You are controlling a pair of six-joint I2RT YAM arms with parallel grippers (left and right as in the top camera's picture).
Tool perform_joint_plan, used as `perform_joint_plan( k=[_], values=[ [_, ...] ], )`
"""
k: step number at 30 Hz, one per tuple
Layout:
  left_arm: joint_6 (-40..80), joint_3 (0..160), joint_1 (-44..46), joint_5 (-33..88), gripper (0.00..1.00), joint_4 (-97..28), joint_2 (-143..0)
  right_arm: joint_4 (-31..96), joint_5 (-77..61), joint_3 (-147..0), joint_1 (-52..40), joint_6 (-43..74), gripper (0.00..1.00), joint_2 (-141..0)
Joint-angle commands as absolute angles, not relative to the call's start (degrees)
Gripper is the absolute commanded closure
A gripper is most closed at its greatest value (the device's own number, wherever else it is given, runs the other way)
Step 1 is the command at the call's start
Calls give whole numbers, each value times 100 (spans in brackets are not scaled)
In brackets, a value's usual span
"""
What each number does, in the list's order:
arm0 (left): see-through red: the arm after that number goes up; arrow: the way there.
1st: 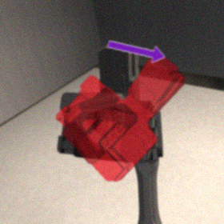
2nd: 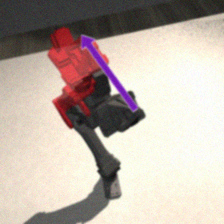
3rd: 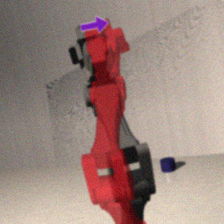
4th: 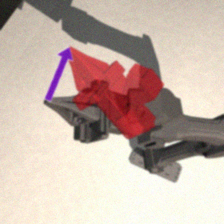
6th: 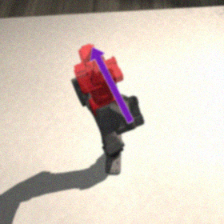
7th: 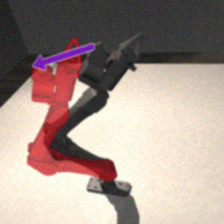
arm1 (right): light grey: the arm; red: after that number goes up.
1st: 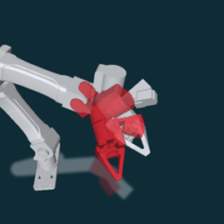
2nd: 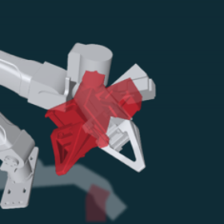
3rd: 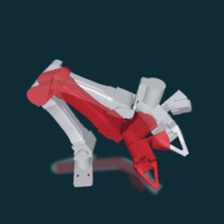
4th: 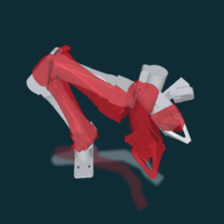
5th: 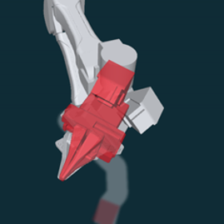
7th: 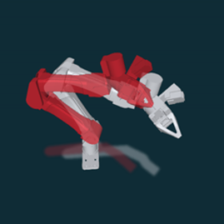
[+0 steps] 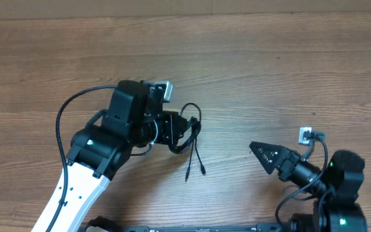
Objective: Untangle cables
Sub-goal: 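Lift the cable coil with the left gripper toward the center, then move the right gripper in and grasp the coil beside the left gripper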
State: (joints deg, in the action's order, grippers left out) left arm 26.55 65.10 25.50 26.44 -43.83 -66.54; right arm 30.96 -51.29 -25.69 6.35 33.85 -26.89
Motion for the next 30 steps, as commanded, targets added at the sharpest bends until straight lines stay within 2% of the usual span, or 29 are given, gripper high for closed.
perform_joint_plan(
  k=[1,6,14,18,22,25,30],
  values=[
    [2416,6698,2552,3520,96,-4193,-6545,3050,-5763,-2781,633,2630,3,-3009],
    [2418,6698,2552,4228,96,-3686,-6543,3216,-5927,-2773,471,1883,3,-3308],
    [2443,6702,2552,5697,96,-2646,-6543,2895,-5739,-2770,-283,707,1,-3358],
    [2443,6702,2552,6364,96,-2443,-6543,2318,-5162,-2770,-567,720,0,-3363],
    [2443,6702,2552,6777,96,-2333,-6543,1750,-5146,-2770,-670,937,0,-3463],
    [2445,6702,2552,6984,96,-2220,-6543,1455,-5146,-2770,-681,1212,5,-3653],
    [2445,6702,2552,7006,96,-2071,-6545,1409,-5408,-2770,-681,1221,25,-4091]
  ],
)
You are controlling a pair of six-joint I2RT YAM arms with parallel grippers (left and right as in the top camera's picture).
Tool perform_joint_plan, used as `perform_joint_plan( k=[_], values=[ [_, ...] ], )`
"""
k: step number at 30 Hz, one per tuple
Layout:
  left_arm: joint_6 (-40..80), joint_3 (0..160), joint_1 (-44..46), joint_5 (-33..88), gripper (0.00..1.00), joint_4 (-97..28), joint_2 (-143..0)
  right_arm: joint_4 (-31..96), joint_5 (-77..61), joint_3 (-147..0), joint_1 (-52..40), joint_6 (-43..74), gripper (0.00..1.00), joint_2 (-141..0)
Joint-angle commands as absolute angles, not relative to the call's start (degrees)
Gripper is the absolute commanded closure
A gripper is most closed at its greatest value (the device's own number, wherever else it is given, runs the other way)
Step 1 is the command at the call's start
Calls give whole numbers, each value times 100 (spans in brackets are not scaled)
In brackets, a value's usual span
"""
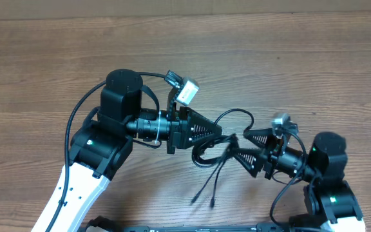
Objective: Untangle cables
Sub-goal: 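Move the right gripper in and grasp the coil beside the left gripper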
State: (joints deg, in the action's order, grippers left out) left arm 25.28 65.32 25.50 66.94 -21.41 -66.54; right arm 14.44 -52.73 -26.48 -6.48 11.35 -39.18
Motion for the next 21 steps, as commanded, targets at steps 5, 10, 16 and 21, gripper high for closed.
perform_joint_plan(
  k=[5,10,16,21],
  values=[
    [2445,6702,2552,6785,96,-2073,-6545,1015,-6523,-2770,-681,1219,43,-4560],
    [2486,6702,2552,6755,96,-2073,-6545,329,-7282,-2770,-681,1221,29,-4866],
    [2574,6702,2552,6742,96,-2073,-6545,-64,-7286,-2770,-681,1221,37,-5170],
    [2574,6702,2552,6383,96,-2176,-6545,-82,-7706,-2770,-681,1223,86,-5363]
  ],
)
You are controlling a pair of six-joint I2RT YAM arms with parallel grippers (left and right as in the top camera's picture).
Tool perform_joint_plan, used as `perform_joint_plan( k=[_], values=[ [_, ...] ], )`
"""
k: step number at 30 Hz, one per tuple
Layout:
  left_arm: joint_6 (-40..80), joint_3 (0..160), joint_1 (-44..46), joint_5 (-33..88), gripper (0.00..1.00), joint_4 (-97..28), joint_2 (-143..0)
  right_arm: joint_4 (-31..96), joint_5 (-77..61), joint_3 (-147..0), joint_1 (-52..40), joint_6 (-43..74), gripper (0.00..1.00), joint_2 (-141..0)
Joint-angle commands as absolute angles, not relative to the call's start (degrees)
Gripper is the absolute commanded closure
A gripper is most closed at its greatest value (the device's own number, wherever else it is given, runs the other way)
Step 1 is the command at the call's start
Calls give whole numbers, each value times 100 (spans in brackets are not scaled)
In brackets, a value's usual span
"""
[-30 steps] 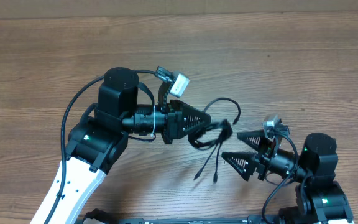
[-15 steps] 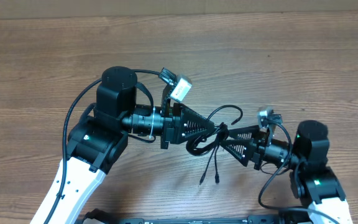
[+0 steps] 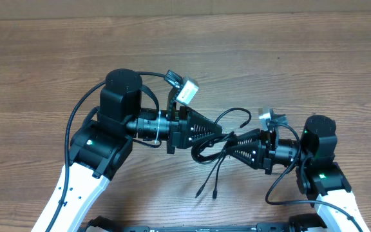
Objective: Untangle cables
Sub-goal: 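Move the right gripper in and grasp the coil beside the left gripper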
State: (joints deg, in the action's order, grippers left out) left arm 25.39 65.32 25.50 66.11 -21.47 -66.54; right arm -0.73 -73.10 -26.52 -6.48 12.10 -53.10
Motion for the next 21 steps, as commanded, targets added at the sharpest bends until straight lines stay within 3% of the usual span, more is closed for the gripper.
perform_joint_plan(
  k=[1,2,7,17,21],
  values=[
    [2574,6700,2552,6134,96,-2285,-6545,-82,-7856,-2773,-681,1249,92,-5371],
    [2574,6700,2552,5881,96,-2414,-6547,-82,-7981,-2773,-681,1369,96,-5371],
    [2794,6700,2552,4139,96,-3395,-6547,-93,-8624,-2773,-681,1806,96,-5369],
    [4160,6700,2552,1708,96,-4866,-6552,224,-8167,-2773,-681,2471,96,-5371],
    [4331,6696,2552,1406,87,-5273,-6552,224,-7999,-2773,-681,2563,96,-5371]
  ],
)
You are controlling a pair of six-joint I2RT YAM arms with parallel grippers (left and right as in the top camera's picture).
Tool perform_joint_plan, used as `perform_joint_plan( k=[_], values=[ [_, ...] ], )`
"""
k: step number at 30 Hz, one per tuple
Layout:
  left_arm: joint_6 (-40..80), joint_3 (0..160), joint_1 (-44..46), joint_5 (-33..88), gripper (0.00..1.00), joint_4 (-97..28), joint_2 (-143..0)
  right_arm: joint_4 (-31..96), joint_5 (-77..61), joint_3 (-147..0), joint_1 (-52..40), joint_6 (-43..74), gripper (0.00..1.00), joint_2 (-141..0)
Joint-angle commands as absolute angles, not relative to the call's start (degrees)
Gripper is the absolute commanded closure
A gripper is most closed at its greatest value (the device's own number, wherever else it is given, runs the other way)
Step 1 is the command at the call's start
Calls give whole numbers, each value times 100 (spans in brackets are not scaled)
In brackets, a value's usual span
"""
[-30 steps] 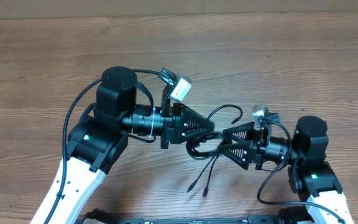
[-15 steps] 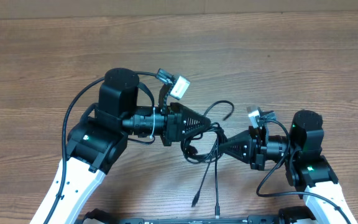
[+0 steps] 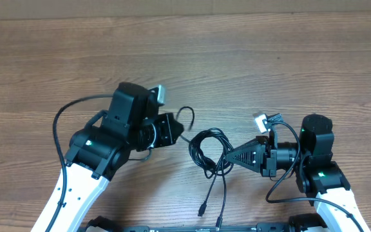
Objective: Untangle cables
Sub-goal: 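Move the right gripper in and grasp the coil beside the left gripper, then release the coil from the left gripper and pull it back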
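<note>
A coiled bundle of black cable (image 3: 203, 149) lies at the table's middle, its two plug ends (image 3: 201, 209) trailing toward the front edge. My right gripper (image 3: 229, 158) points left, its fingertips closed together on the coil's right side. A separate thin black cable curl (image 3: 187, 113) sticks out of my left gripper (image 3: 172, 129). That gripper sits left of the coil, apart from it, and appears shut on the curl; its fingertips are partly hidden under the wrist.
The wooden table (image 3: 288, 58) fills the view. The left arm's own supply cable (image 3: 59, 122) loops out to the left of its body. The right arm's base (image 3: 317, 174) stands at the front right.
My left gripper has drawn back to the left and turned, keeping only a thin curl. The coil now hangs from my right gripper, which moved slightly right, and the plug ends lie lower.
My left gripper held the whole tangle at centre-left while the right one waited at the far right. Then both met tip to tip on the tangle at the middle. Now they are apart: a curl stays with the left, the coil with the right.
</note>
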State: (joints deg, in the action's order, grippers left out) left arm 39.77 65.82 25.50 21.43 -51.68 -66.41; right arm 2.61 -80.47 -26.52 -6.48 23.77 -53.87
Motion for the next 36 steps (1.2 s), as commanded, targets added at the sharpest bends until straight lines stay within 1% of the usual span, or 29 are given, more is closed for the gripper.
perform_joint_plan(
  k=[1,2,3,4,10,15,16,17,18,20,21,22,25,26,28,30,31,32,34,36],
  values=[
    [4331,6692,2552,1396,85,-5356,-6554,224,-7942,-2773,-681,2576,96,-5371],
    [4331,6689,2552,1398,85,-5439,-6556,222,-7924,-2773,-681,2576,96,-5371],
    [4331,6689,2552,1400,95,-5502,-6556,224,-7920,-2773,-681,2576,96,-5371],
    [4331,6689,2552,1400,96,-5566,-6556,226,-7909,-2773,-681,2578,96,-5371],
    [4329,6689,2561,1745,96,-5450,-6556,554,-7859,-2773,-681,2574,96,-5371],
    [4329,6689,2596,1507,96,-5393,-6556,832,-7846,-2773,-681,2571,96,-5371],
    [4331,6687,2596,1382,93,-5424,-6558,829,-7843,-2773,-681,2571,96,-5371],
    [4331,6683,2596,1293,86,-5465,-6558,827,-7846,-2773,-681,2571,96,-5371],
    [4338,6681,2596,1210,84,-5522,-6558,827,-7846,-2773,-681,2571,96,-5371],
    [4357,6678,2596,1140,85,-5583,-6563,829,-7846,-2770,-681,2571,96,-5371],
    [4357,6672,2596,1140,92,-5583,-6565,829,-7848,-2773,-681,2571,96,-5371],
    [4362,6670,2596,1144,96,-5581,-6569,829,-7848,-2773,-681,2571,96,-5371],
    [4381,6667,2596,1162,96,-5566,-6619,832,-7848,-2773,-681,2571,96,-5371],
    [4390,6667,2596,1162,92,-5564,-6641,834,-7848,-2773,-681,2571,96,-5371],
    [4421,6652,2596,1160,73,-5564,-6718,854,-7848,-2773,-681,2571,96,-5371],
    [4421,6635,2596,1155,57,-5564,-6849,888,-7848,-2770,-681,2571,96,-5371],
    [4423,6626,2596,1155,45,-5557,-6938,926,-7848,-2773,-681,2569,96,-5371],
    [4440,6615,2596,1157,36,-5546,-7024,961,-7848,-2770,-681,2558,96,-5371],
    [4670,6611,2596,1162,29,-5546,-7238,1009,-7848,-2770,-681,2534,96,-5371],
    [5120,6611,2587,1162,16,-5524,-7470,1046,-7848,-2770,-681,2528,96,-5371]
  ],
)
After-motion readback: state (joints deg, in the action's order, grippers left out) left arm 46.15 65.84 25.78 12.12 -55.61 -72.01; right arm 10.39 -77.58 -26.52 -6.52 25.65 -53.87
